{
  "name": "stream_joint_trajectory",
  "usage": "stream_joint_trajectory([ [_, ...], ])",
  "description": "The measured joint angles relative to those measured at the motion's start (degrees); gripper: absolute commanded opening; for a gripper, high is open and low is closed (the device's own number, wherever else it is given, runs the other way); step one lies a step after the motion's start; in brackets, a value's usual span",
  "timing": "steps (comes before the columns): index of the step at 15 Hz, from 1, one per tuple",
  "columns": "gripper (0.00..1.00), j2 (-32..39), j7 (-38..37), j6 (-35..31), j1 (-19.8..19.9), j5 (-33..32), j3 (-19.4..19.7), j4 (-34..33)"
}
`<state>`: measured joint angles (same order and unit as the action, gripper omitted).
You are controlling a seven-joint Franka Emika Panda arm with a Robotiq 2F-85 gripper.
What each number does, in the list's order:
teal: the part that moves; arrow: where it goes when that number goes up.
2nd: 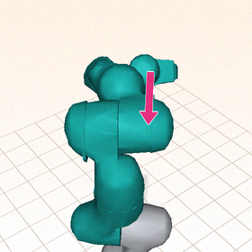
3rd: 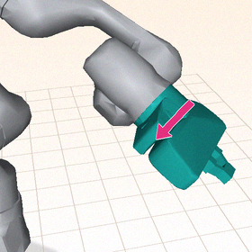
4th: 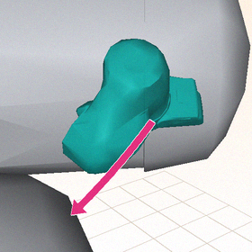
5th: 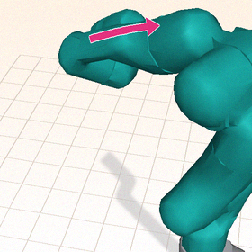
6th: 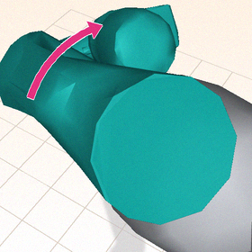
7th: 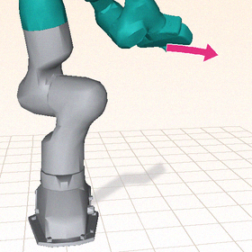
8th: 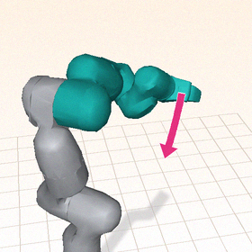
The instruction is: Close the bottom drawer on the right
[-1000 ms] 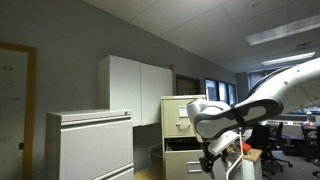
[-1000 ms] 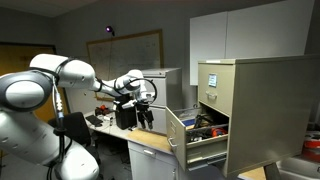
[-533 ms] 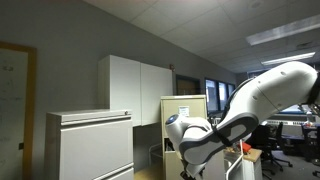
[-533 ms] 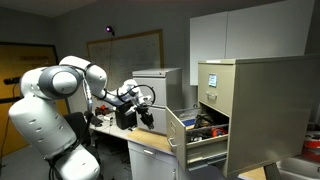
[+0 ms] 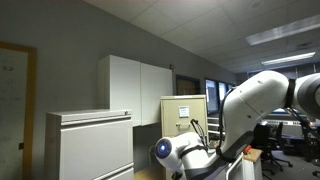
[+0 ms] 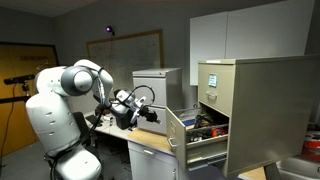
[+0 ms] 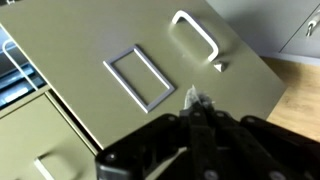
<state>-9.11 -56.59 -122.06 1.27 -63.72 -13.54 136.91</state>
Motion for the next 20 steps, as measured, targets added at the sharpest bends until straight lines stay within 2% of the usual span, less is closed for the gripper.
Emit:
stream_joint_trajectory([
  [3,0.00,0.24,-7.52,-2.69,-2.23,-10.48,0.71,0.83],
  [6,0.00,0.15,-14.30,-5.47,-3.40,-16.39,2.53,1.52],
  [10,0.00,0.29,-20.24,-9.75,-2.11,-26.27,8.86,1.45],
  [13,0.00,1.20,-23.92,-15.36,-0.49,-37.56,13.43,0.94],
  [17,0.00,6.36,-30.67,-17.45,2.37,-51.84,18.62,-5.28],
  [20,0.00,10.97,-34.48,-17.51,4.33,-55.63,20.61,-11.62],
])
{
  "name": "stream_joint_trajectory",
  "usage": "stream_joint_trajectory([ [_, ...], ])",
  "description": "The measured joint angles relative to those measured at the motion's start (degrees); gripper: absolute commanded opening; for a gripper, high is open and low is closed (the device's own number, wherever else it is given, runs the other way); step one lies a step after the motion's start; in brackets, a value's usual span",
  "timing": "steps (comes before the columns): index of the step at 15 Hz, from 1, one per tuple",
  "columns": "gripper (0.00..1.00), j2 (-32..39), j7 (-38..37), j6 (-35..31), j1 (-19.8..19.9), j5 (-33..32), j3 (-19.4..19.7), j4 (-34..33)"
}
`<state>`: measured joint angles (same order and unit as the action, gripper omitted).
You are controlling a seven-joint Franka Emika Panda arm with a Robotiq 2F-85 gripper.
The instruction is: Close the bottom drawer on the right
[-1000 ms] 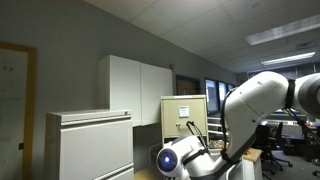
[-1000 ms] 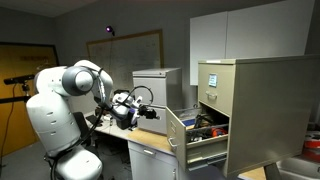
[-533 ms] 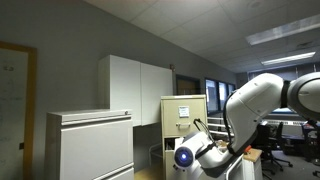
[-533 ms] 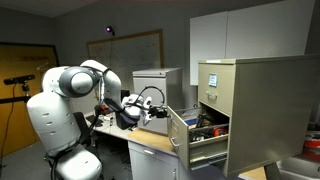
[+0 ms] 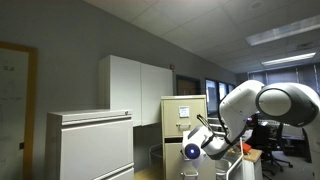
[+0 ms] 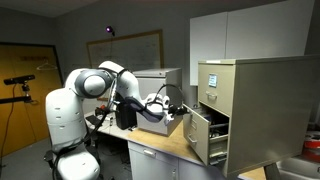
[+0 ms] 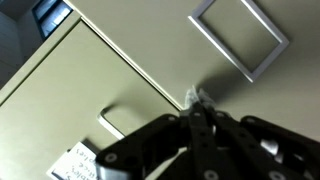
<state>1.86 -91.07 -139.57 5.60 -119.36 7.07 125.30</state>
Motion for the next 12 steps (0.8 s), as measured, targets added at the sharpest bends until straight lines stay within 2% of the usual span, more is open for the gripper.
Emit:
stream_joint_trajectory([
  [3,0.00,4.72,-1.47,-0.03,1.95,0.79,0.45,-6.55],
  [5,0.00,7.71,-1.49,-0.23,3.10,5.00,0.49,-11.06],
  [8,0.00,11.60,0.62,-2.57,5.03,16.42,0.52,-17.94],
  [12,0.00,16.44,7.98,-6.24,7.61,35.33,0.50,-26.69],
])
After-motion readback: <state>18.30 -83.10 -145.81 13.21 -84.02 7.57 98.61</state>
